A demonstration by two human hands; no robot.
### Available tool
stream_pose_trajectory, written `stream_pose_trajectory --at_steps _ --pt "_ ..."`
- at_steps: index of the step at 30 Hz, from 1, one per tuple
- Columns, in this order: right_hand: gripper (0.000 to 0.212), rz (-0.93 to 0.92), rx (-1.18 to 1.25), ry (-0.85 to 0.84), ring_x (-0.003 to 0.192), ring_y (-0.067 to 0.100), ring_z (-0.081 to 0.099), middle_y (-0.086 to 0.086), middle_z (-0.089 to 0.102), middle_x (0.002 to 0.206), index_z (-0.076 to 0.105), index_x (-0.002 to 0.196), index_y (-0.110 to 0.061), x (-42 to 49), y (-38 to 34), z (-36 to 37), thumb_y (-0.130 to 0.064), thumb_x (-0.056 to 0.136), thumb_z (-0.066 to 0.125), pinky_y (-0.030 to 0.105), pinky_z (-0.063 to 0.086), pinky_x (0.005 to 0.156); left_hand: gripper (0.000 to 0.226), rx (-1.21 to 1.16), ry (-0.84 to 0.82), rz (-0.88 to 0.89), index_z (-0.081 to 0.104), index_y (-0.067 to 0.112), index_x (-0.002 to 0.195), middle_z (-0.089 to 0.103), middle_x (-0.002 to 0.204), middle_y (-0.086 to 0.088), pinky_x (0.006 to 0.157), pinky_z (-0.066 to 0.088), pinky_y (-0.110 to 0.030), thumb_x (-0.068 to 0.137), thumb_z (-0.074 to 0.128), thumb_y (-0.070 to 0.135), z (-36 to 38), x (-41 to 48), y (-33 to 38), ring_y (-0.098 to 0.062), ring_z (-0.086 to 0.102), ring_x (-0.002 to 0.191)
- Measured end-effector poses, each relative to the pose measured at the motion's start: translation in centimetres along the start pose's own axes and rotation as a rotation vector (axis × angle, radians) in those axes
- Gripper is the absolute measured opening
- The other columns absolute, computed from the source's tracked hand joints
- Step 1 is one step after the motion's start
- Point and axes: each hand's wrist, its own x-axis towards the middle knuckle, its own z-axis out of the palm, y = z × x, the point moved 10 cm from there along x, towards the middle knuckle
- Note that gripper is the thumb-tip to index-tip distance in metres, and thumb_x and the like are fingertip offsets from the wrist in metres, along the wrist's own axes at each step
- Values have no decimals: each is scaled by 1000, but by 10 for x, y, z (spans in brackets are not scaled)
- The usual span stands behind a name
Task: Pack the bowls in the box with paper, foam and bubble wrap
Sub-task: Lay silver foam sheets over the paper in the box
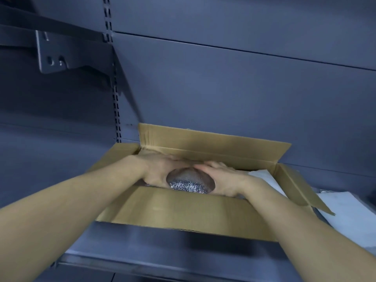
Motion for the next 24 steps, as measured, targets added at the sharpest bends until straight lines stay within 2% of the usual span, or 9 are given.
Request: stream_pose_trajectory --at_steps 6,12,15,18,24 --pt "96 25 39 -52 144 24 24 -7 22 158 11 152 -47 4 9 10 -61 78 70 42 26 117 92 -57 -78 -23 16 55 146 33 151 21 110 34 -35 71 67 72 9 7 -6 -13 35 139" --pt "99 54 91 -133 147 23 17 -4 19 159 11 154 -43 4 10 10 -62 77 71 44 23 119 89 -118 -122 -43 17 63 140 32 151 21 113 35 -42 67 67 73 9 6 -8 -13 34 140" --pt "103 101 102 -139 147 23 18 -2 21 158 12 153 -43 5 12 7 -73 72 67 42 22 120 92 -107 -169 -86 11 67 138 31 150 16 113 34 -43 63 65 76 14 11 -13 -16 32 141" --pt "106 161 118 -108 146 24 21 0 27 155 14 153 -43 7 13 4 -83 66 61 43 23 119 98 -71 -214 -111 7 59 143 30 151 9 113 34 -43 65 66 72 16 16 -17 -18 31 142" --pt "105 163 68 -71 143 25 26 0 31 154 15 152 -44 5 9 2 -85 66 59 43 27 116 104 -43 -209 -128 2 56 146 28 153 5 114 33 -43 67 69 71 16 18 -19 -21 30 143"
